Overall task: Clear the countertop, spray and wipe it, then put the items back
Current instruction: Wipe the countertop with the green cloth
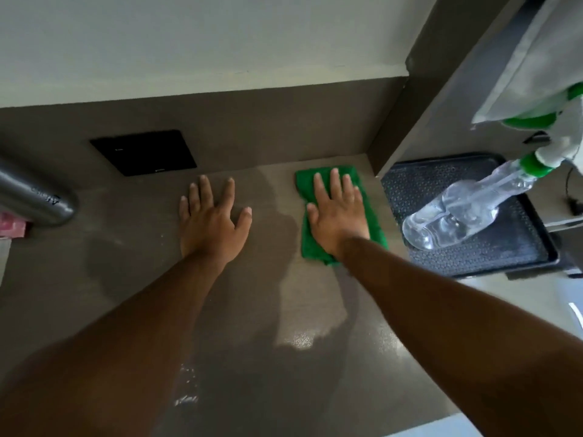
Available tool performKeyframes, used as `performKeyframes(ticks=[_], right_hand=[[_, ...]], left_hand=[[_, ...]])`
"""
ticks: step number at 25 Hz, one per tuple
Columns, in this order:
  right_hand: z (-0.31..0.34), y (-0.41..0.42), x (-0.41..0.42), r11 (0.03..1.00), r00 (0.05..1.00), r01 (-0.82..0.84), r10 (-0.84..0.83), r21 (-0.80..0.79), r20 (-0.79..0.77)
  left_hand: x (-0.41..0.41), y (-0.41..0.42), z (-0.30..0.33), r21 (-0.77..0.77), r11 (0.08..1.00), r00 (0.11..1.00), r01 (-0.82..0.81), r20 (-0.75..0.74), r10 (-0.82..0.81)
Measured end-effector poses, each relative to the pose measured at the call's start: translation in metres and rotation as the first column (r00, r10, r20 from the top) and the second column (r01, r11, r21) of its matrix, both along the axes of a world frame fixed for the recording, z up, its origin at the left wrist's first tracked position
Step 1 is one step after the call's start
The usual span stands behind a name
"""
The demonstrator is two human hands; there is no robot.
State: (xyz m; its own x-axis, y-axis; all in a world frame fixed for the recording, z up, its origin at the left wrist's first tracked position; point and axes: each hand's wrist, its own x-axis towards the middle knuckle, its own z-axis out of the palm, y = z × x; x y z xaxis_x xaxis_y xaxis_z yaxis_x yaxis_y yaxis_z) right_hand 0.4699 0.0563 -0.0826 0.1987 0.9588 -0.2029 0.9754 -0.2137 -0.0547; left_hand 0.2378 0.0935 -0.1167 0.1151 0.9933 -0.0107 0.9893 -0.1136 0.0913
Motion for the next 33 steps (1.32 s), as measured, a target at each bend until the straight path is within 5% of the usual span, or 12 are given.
performKeyframes(ticks=[3,7,8,12,15,20,25,30,33], right_hand=[[-0.003,-0.095,-0.036,0.913,0.914,-0.407,0.407,-0.019,-0.003],[0.004,-0.137,0.030,0.565,0.567,-0.824,0.821,-0.050,-0.070],[0.002,-0.114,0.051,0.577,0.579,-0.815,0.815,-0.049,-0.031],[-0.004,-0.005,0.058,0.899,0.899,-0.437,0.437,0.003,0.011],[-0.009,0.025,0.025,0.959,0.959,-0.281,0.282,-0.012,0.027],[-0.002,-0.064,-0.036,0.887,0.888,-0.460,0.459,-0.045,-0.030],[0.001,-0.136,-0.072,0.736,0.740,-0.673,0.667,-0.075,-0.090],[-0.004,-0.075,-0.082,0.764,0.766,-0.642,0.643,-0.060,-0.007],[-0.008,0.005,-0.117,0.849,0.847,-0.529,0.529,-0.015,0.050]], left_hand=[[0.001,-0.001,0.003,-0.043,0.999,1.000,-0.002,-0.013,0.001],[0.001,-0.002,0.005,-0.046,0.999,0.999,-0.022,-0.026,0.021],[0.002,-0.001,0.005,-0.046,0.999,0.999,-0.026,-0.031,0.025],[0.003,0.000,0.001,-0.047,0.998,0.999,-0.035,-0.033,0.034],[0.003,0.000,0.007,-0.116,0.992,0.999,-0.043,-0.034,0.039],[-0.014,-0.068,0.039,-0.088,0.953,0.955,-0.288,0.041,0.293],[-0.154,-0.212,0.047,-0.063,0.780,0.781,-0.622,-0.115,0.614],[-0.233,-0.286,0.041,-0.040,0.476,0.478,-0.878,-0.034,0.878],[-0.240,-0.286,0.025,-0.014,0.451,0.451,-0.893,0.011,0.893]])
